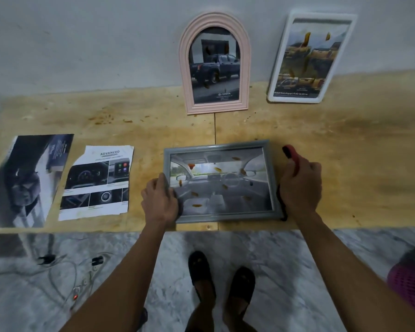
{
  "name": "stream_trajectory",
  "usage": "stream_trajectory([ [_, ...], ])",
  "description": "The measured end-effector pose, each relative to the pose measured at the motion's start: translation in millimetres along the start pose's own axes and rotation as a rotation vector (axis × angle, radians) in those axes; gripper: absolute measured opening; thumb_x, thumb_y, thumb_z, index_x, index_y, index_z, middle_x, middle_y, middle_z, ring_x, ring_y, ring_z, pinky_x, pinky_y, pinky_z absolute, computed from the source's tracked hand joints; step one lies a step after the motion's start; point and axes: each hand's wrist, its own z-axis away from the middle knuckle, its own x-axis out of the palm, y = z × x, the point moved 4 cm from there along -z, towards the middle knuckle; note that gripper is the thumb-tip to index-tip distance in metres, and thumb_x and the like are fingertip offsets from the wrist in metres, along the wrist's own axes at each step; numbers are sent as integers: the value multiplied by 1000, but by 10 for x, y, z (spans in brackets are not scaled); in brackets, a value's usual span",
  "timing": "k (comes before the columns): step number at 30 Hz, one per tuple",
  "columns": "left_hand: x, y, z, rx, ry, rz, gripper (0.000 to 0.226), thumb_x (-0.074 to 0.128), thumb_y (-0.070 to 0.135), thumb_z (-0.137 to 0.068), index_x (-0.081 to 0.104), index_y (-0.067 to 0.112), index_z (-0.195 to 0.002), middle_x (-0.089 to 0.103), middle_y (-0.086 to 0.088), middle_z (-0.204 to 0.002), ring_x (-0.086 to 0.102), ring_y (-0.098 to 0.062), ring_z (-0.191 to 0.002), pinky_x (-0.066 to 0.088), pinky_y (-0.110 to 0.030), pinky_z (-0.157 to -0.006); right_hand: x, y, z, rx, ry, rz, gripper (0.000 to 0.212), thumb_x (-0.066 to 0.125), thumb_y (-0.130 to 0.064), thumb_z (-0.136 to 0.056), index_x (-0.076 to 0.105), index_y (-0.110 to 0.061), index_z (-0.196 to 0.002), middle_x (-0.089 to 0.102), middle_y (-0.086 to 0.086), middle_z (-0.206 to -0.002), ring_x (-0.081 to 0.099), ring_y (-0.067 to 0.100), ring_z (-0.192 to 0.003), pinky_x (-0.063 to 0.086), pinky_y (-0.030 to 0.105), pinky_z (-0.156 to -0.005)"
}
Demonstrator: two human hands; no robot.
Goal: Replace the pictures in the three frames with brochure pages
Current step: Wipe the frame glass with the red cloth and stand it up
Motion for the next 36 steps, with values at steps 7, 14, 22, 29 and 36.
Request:
stream_trajectory([
  [7, 4, -178, -138, 177, 87, -57, 44, 35, 39, -103, 42, 25, -144, 44, -9, -138, 39, -36, -122, 35, -53, -99, 139, -248, 16, -16, -3, -131, 35, 42, -30, -103, 60, -5, -120, 50, 17, -108, 42, 23, -80, 24, 23, -67],
  [14, 154, -314, -294, 292, 146, -134, 55, 21, 48, -103, 43, 20, -145, 45, -7, -145, 42, -33, -129, 31, -47, -107, 504, -305, -1, -132, 11, 45, 34, 43, -32, -102, 56, -12, -126, 50, 13, -118, 47, 32, -104, 42, 36, -71],
  [22, 188, -322, -274, 225, 183, -116, 55, 33, 52, -99, 51, 22, -142, 43, -7, -149, 36, -36, -132, 31, -53, -109, 706, -368, 64, -276, 23, 268, 34, 44, -30, -102, 63, -7, -119, 54, 18, -118, 44, 38, -107, 41, 47, -80],
  [29, 199, -322, -270, 203, 200, -112, 56, 34, 52, -99, 52, 21, -142, 43, -7, -150, 34, -35, -132, 31, -53, -109, 850, -505, 133, -292, -20, 184, 30, 44, -25, -102, 63, -2, -109, 57, 20, -107, 51, 39, -104, 44, 47, -89],
  [36, 195, -314, -269, 199, 204, -97, 53, 36, 50, -99, 53, 22, -141, 43, -6, -149, 33, -34, -132, 32, -54, -109, 1037, -749, 266, -259, -89, 103, 31, 42, -27, -102, 62, -4, -110, 56, 17, -106, 51, 35, -102, 47, 44, -82],
])
